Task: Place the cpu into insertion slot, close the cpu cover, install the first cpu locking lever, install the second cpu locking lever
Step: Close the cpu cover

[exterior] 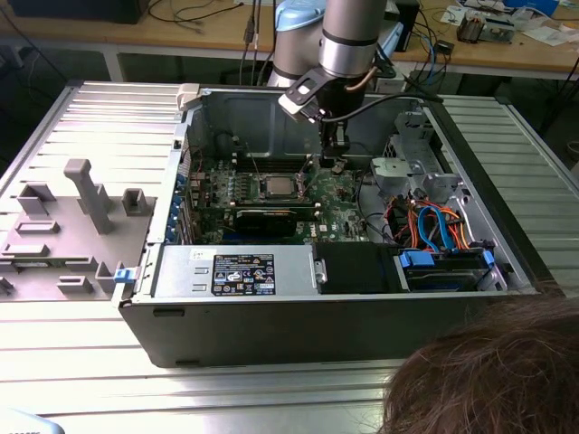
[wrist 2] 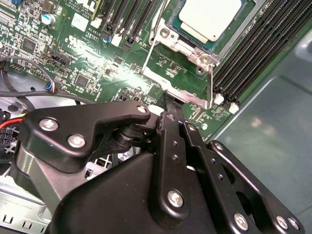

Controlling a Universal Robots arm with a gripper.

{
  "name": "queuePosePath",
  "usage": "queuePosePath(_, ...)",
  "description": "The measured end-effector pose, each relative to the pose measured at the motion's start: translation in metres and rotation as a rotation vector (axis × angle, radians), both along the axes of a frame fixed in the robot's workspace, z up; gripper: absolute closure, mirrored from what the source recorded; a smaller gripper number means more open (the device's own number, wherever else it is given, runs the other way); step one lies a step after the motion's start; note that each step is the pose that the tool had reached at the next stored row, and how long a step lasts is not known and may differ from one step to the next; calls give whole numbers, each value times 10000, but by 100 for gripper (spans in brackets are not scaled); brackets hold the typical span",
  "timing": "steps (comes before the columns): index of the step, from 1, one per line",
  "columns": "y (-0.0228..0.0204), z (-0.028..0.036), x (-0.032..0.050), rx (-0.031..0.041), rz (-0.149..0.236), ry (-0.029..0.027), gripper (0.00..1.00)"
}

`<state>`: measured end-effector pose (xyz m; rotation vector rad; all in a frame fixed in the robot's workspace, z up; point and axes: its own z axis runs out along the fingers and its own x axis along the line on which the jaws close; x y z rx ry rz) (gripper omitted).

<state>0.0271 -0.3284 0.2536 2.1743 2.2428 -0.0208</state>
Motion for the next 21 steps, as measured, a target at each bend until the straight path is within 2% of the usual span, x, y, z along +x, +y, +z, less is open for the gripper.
queuePosePath(21, 0, -2, -69, 0, -1, -1, 89)
